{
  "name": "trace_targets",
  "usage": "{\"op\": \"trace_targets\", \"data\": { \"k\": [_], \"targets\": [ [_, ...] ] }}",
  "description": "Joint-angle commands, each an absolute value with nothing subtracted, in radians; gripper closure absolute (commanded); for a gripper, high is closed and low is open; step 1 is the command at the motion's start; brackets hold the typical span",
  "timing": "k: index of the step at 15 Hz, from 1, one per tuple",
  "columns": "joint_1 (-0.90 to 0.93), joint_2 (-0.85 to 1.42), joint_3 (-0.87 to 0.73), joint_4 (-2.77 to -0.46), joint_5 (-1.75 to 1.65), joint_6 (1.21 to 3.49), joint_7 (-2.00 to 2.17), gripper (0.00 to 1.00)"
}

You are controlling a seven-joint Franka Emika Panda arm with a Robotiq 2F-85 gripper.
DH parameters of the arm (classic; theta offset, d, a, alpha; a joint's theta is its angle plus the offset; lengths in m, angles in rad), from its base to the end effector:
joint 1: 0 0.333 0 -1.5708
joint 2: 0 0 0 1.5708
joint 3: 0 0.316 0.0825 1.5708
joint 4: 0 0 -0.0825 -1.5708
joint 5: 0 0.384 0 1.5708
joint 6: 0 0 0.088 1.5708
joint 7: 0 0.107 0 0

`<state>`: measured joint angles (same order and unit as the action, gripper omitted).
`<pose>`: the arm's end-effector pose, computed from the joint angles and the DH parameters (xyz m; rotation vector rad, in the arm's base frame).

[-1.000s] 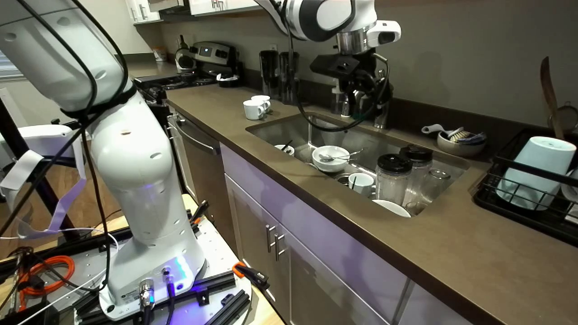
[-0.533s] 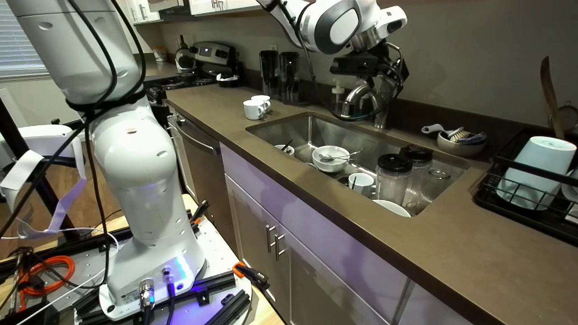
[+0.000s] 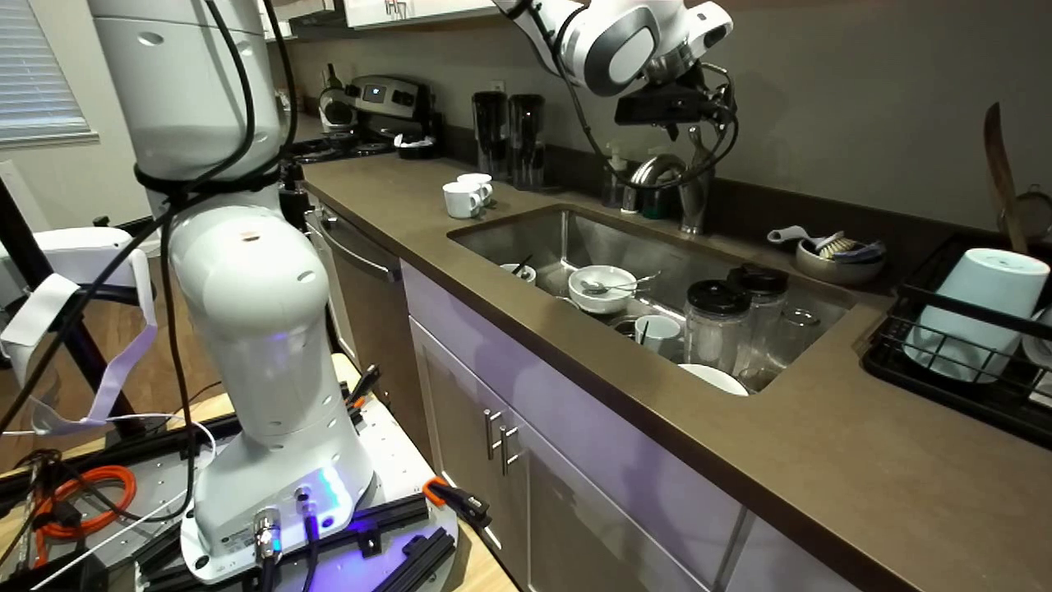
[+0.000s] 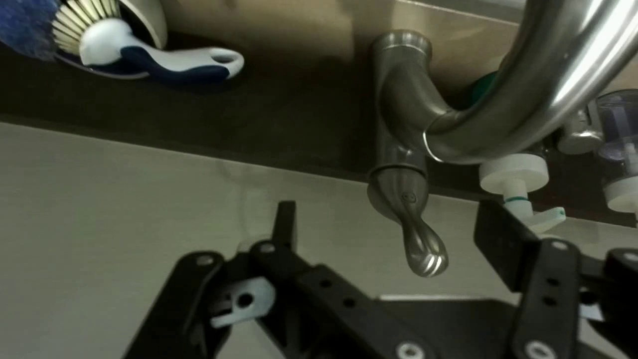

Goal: Push the faucet handle backwards

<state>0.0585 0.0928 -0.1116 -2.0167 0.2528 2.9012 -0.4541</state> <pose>0.6187 -0.0459 0.5001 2.8304 0.2628 1.1996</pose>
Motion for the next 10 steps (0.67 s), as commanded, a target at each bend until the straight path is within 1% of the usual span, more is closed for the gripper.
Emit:
{"op": "trace_targets", "data": {
  "k": [1,10],
  "targets": [
    [0.046,0.168,-0.089,-1.907,0.301,2.856,-0.535,0.4],
    [0.022,0.24,-0.056,-1.822,0.347,2.787,-0.589,0.97]
  ]
}}
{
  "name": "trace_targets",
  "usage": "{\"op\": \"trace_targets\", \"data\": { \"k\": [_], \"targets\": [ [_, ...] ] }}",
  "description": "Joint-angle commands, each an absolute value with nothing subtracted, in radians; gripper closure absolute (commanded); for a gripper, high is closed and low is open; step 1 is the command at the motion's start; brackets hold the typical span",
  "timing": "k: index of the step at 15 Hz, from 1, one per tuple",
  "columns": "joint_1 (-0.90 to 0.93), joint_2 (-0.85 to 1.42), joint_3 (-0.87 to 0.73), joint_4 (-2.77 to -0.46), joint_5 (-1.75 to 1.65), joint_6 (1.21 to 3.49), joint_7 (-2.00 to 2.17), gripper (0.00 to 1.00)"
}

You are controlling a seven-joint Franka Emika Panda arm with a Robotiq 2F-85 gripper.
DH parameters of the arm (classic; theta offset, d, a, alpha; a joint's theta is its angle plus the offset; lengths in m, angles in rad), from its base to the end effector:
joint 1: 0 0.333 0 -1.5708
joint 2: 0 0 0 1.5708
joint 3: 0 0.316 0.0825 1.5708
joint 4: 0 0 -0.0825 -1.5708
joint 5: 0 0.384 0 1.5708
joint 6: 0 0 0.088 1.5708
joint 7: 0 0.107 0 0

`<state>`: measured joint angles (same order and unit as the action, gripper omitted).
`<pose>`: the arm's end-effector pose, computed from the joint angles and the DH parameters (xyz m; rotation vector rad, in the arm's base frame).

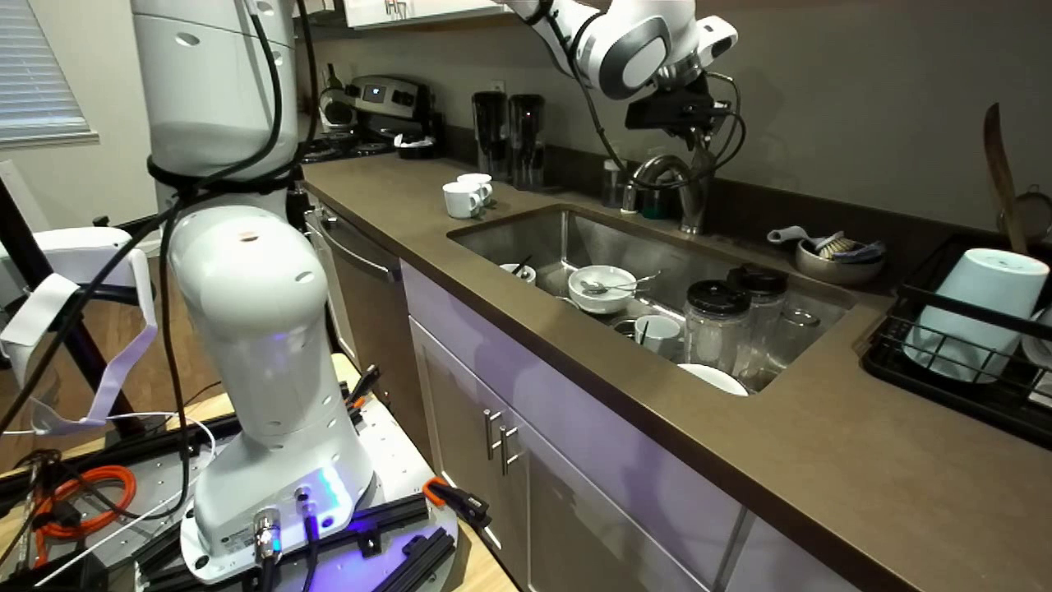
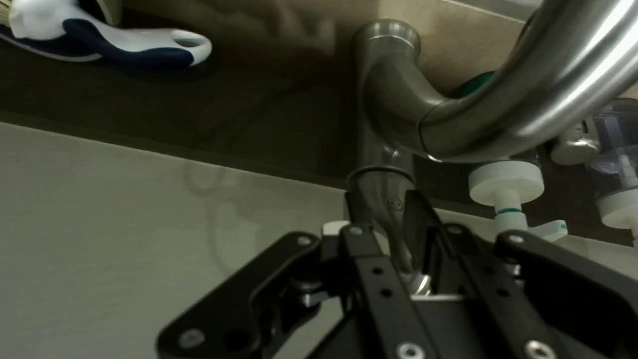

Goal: Push the faucet handle backwards

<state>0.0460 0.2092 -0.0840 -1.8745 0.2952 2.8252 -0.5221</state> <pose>0.6565 -0.0357 0.4878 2.8656 0.3564 1.1476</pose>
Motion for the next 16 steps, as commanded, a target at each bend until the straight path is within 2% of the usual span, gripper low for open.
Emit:
{"op": "trace_targets", "data": {
  "k": [1,16],
  "targets": [
    [0.02,0.248,-0.053,-1.812,0.35,2.779,-0.593,0.99],
    [0.034,0.272,-0.049,-1.762,0.326,2.771,-0.62,0.99]
  ]
}}
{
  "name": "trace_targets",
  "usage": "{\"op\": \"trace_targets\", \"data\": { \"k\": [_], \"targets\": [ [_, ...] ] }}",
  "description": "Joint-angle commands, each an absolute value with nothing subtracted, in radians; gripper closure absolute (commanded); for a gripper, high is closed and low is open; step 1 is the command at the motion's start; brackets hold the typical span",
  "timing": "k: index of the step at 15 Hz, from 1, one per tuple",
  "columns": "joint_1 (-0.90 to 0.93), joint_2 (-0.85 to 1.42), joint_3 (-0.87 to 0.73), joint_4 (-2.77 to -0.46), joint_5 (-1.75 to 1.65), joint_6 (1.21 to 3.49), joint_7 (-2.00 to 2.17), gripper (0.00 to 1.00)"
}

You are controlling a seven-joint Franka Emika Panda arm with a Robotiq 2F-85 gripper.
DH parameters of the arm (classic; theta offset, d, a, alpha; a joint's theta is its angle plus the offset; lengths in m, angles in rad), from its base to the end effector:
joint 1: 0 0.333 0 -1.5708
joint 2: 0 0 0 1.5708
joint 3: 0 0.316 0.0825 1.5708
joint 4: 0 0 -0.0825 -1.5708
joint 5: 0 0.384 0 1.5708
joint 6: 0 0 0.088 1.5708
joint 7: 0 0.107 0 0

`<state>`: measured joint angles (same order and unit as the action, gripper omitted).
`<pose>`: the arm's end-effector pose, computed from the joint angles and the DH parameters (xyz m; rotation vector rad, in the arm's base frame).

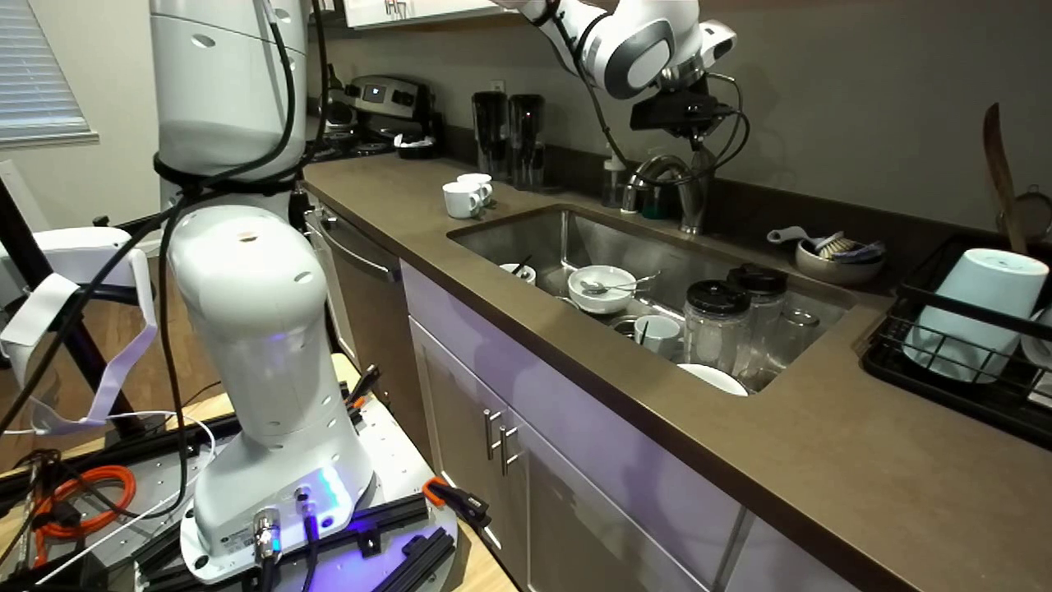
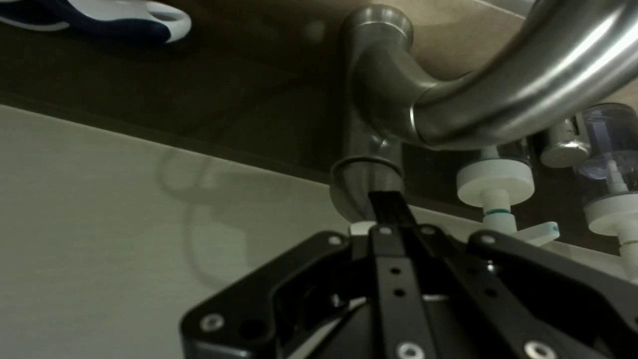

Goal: Push the faucet handle backwards

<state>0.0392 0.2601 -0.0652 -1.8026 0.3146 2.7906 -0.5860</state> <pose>0.6737 -0.0277 0.4858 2.8607 0.4525 1.1358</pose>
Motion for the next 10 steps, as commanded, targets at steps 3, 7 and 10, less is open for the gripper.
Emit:
{"op": "trace_targets", "data": {
  "k": [3,7,10],
  "targets": [
    [0.05,0.274,-0.068,-1.744,0.28,2.729,-0.581,0.95],
    [-0.002,0.284,-0.01,-1.685,0.179,2.627,-0.524,0.99],
    [-0.019,0.299,0.013,-1.653,0.136,2.617,-0.507,0.99]
  ]
}}
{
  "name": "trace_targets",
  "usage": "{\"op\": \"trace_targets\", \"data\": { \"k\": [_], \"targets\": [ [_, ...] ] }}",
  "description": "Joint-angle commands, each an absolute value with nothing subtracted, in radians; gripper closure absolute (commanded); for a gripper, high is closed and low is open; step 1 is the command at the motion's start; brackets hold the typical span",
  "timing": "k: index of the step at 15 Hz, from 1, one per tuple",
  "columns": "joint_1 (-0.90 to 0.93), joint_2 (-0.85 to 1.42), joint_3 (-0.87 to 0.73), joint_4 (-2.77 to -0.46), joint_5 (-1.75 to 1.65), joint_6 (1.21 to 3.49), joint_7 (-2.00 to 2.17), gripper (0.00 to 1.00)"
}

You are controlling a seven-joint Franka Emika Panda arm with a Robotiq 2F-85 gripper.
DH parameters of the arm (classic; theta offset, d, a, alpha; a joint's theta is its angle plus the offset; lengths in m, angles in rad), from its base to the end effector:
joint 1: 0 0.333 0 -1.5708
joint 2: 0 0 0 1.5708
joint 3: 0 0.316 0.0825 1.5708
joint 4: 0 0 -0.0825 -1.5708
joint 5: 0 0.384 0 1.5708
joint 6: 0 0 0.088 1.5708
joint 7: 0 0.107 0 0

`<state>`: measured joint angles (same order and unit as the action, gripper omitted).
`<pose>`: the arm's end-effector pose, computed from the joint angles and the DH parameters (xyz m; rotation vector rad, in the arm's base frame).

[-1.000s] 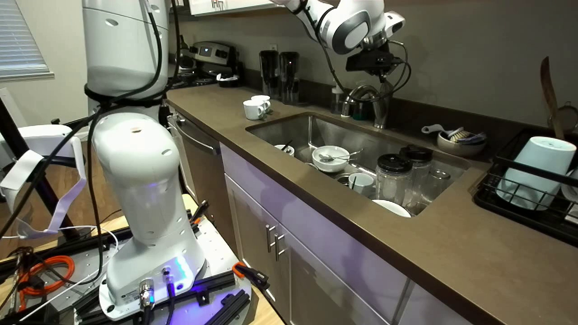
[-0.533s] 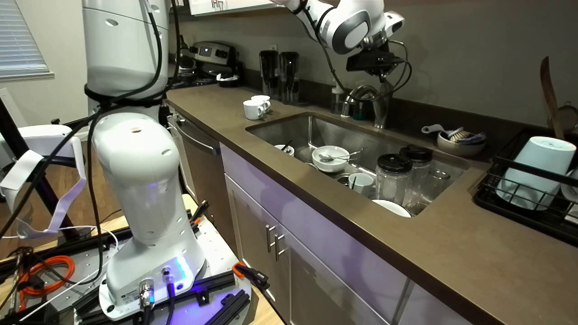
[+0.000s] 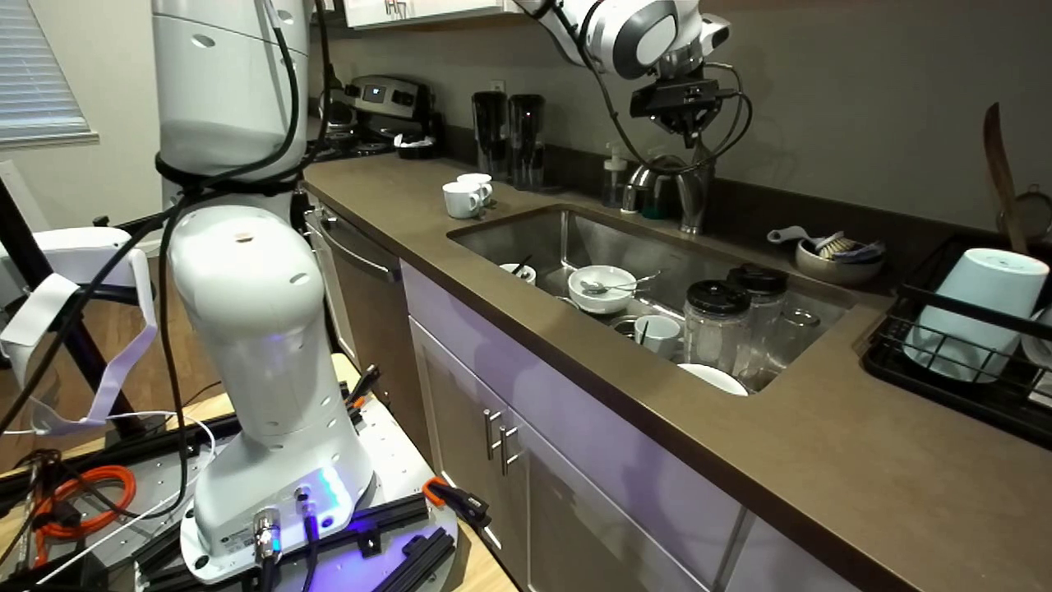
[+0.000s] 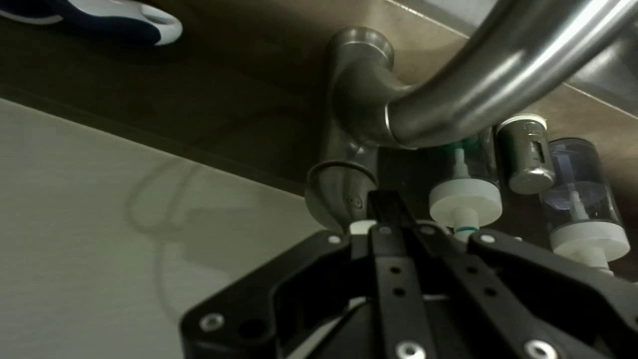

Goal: Push the faucet handle backwards

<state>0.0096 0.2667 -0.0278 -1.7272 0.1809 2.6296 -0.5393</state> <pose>0.6809 -0.0149 0.4995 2.8753 0.5766 0.9801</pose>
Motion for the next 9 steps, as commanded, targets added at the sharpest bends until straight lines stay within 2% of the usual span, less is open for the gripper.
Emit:
{"op": "trace_targets", "data": {
  "k": [1,9],
  "targets": [
    [-0.022,0.304,0.017,-1.65,0.126,2.633,-0.502,0.99],
    [-0.027,0.328,0.026,-1.661,0.078,2.736,-0.478,0.99]
  ]
}}
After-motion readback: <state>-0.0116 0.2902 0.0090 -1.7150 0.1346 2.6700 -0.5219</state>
